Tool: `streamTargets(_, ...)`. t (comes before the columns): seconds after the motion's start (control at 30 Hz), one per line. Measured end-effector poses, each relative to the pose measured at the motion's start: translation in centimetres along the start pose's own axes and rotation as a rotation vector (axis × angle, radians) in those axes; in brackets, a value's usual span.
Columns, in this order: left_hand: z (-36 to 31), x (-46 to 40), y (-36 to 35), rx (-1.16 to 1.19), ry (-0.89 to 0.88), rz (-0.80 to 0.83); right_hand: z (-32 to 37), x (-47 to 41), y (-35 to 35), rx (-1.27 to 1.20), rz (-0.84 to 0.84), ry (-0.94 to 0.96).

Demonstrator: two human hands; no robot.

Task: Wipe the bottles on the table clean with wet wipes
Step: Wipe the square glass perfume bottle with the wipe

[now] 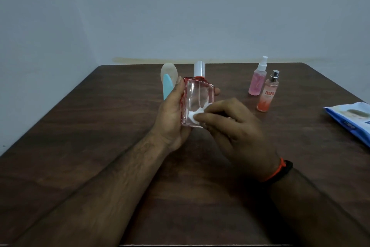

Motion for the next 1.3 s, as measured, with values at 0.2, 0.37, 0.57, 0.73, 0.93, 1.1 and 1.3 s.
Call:
streamTargets(0.2,0.2,0.3,-1.0,-0.026,-0.001,0.009,-2.7,-0.3,1.2,-0.035,-0.2,-0.26)
streamTargets(0.37,0.8,0.3,-1.3,0.123,0.095,0.058,0.8,-0.7,-0.2,-0.003,-0.022,-0.023)
streamTargets(0.57,-0.1,0.1,-0.4,-0.008,-0.049,-0.189,-0.4,-0.3,0.2,0.075,-0.059,-0.079)
streamTargets(0.73,-0.5,0.4,-0.8,-0.151,-0.073,-0.167,-2.2,0.1,0.4,0.099,-0.091,-0.198)
streamTargets(0.93,-0.6,0.4,-0.4,-0.3,-0.058,-0.156,-2.6,-0.1,0.4,0.126,-0.137,-0.221)
streamTargets(1.1,-0.6,0.4,0.0,-0.322,-0.05,-0.188,-1.5,-0.5,0.0,0.201,-0.073,-0.156)
streamTargets(1.3,-1.0,-0.1,0.8,-0.229,-0.062,-0.267,-0.3,0.2,-2.0,0.191,0.215,0.06)
Point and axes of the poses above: each hand's wrist, its own x-axis away from the middle knuckle, its own y-axis out of the back of the hand, z = x × y, the point moved 6 cm from there along -x, towards the middle knuckle
